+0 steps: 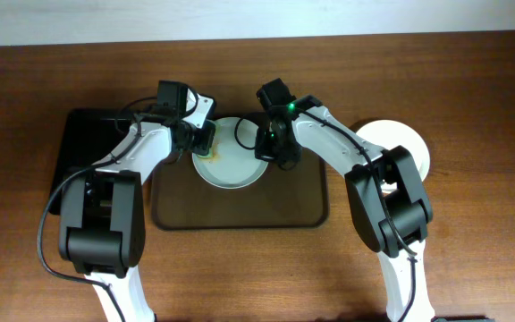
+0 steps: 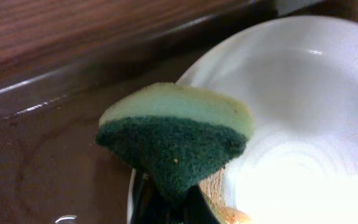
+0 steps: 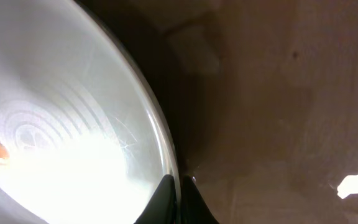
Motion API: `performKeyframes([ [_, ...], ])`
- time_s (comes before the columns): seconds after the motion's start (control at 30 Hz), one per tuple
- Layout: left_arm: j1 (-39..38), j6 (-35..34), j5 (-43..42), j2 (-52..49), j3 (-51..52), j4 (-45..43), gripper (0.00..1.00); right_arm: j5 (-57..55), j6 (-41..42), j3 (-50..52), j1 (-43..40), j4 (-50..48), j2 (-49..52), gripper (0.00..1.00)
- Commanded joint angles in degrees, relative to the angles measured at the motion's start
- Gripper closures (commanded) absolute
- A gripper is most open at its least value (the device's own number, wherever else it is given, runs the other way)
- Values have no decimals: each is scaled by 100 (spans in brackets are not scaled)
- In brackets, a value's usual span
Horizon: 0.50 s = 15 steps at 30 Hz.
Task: Clean dirty plates on tray and stack at the side
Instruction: 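Scrub the last plate with the sponge in the left gripper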
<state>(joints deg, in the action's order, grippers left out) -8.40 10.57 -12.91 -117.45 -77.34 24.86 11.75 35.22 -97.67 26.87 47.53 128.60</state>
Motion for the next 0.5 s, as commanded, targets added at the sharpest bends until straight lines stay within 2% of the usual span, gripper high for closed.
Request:
performKeyframes([
  [0.0,-92,264,-190,-186,264,-319,99,-140,-181,37,-26,68,37,96],
  [0.13,-424,260,-190,-675,264,-431,100,-142,-179,37,-26,46,37,96],
  [0.27,-439,-133,-284,-778,234,-424,99,-142,-179,37,-26,48,37,96],
  [0.33,-400,-131,-1027,-778,74,-55,100,-140,-179,37,-26,46,37,96],
  [0.47,-391,-125,-1193,-778,-409,1141,99,-120,-179,37,-22,46,37,96],
])
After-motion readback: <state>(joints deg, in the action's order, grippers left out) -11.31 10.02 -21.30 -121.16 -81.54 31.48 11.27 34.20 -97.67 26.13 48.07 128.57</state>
